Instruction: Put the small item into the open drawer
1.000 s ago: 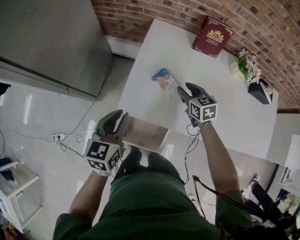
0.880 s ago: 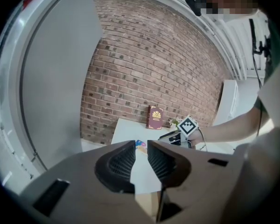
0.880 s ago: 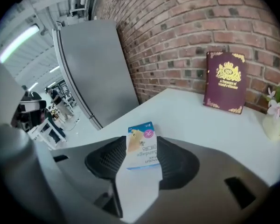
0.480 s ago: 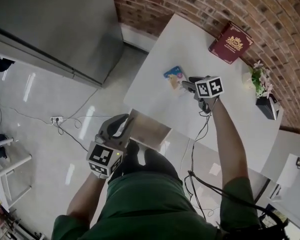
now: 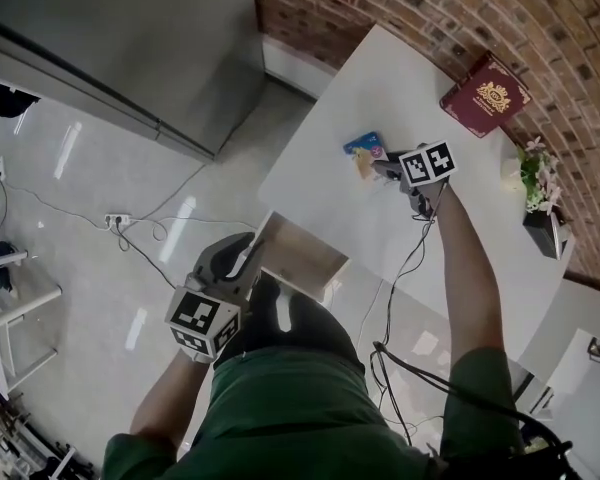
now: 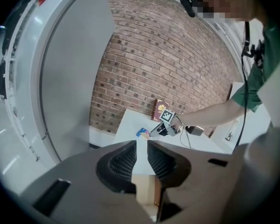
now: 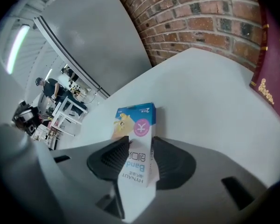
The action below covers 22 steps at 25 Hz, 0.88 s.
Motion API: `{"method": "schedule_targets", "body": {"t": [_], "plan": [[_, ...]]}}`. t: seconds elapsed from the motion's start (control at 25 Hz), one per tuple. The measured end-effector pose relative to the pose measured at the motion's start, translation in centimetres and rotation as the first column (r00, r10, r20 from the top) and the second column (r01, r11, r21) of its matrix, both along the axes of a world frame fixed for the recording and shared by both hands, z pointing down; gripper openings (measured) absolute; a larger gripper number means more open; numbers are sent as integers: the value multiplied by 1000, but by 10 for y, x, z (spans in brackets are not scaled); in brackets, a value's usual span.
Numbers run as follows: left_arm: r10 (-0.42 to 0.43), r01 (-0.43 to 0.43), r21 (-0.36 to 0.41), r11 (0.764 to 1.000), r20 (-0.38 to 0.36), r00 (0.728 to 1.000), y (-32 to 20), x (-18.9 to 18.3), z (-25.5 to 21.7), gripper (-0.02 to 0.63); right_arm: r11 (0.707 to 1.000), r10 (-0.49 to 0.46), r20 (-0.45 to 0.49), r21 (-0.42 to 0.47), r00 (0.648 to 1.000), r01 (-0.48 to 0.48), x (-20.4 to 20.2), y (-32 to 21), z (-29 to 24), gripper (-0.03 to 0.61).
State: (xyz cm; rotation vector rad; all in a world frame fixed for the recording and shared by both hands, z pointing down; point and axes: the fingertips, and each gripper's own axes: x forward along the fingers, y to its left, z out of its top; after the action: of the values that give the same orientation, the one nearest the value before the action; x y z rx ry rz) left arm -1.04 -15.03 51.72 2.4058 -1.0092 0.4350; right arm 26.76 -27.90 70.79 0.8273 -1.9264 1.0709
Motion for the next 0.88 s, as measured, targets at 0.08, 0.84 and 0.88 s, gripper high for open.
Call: {"method": "schedule_targets", "body": {"t": [0.08, 0.84, 0.88], "plan": [[5, -5, -40, 999, 1, 1000, 4, 3, 1, 63, 1000, -3, 3, -14, 1000, 3, 1, 0, -1, 155], [-61, 51, -109, 993, -88, 994, 6, 18, -7, 61, 994, 109, 184, 3, 977, -111, -11, 33, -28, 28], [-59, 49, -108, 993, -91, 994, 7, 20, -8, 63, 992, 120, 195, 7, 973, -124, -10, 35, -31, 26]]}}
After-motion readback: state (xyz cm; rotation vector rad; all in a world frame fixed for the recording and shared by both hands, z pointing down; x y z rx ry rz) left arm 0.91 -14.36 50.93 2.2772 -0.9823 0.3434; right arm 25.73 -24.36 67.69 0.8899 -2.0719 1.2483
